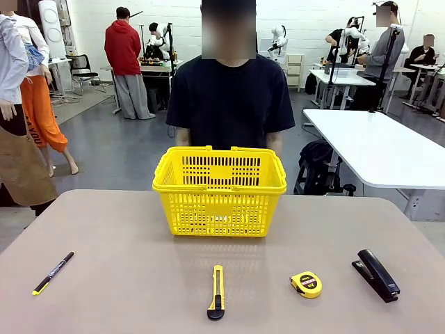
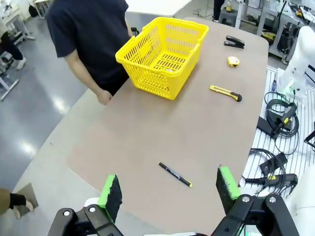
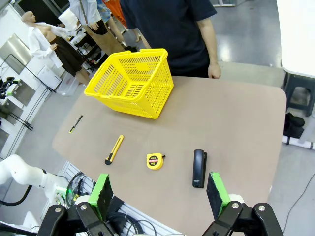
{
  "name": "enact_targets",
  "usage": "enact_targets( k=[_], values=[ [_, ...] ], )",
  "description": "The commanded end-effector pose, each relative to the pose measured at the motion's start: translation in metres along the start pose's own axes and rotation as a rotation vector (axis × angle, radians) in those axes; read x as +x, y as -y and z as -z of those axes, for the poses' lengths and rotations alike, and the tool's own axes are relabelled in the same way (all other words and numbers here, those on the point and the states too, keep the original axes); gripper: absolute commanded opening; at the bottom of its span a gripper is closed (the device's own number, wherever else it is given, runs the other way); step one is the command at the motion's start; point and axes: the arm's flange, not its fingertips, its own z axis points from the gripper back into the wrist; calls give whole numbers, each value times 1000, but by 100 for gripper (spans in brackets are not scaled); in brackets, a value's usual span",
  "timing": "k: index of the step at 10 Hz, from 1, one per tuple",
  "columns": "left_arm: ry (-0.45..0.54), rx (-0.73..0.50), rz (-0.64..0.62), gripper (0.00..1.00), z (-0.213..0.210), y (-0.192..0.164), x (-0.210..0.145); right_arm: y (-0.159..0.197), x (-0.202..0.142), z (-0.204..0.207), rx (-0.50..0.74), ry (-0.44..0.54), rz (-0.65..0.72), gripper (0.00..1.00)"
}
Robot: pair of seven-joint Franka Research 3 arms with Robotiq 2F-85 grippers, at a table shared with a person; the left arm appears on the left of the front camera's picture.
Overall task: Place the items the person wants into the basket.
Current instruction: Pick up the item the person points to and place it in the Market Basket.
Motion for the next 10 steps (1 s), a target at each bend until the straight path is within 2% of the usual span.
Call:
enact_targets(
  k=[1,3,4,5,10],
  values=[
    [-41,8,-11,100,-4,7,-6,1,0,1,19,2,-12,100],
    [-35,13,-2,100,-7,8,-7,1,0,1,19,2,-12,100],
    [-22,-22,21,100,-1,11,-1,1,0,1,19,2,-12,100],
    [-26,13,-23,100,-9,4,-9,1,0,1,19,2,-12,100],
    [-26,13,-23,100,-9,4,-9,1,0,1,19,2,-12,100]
  ],
)
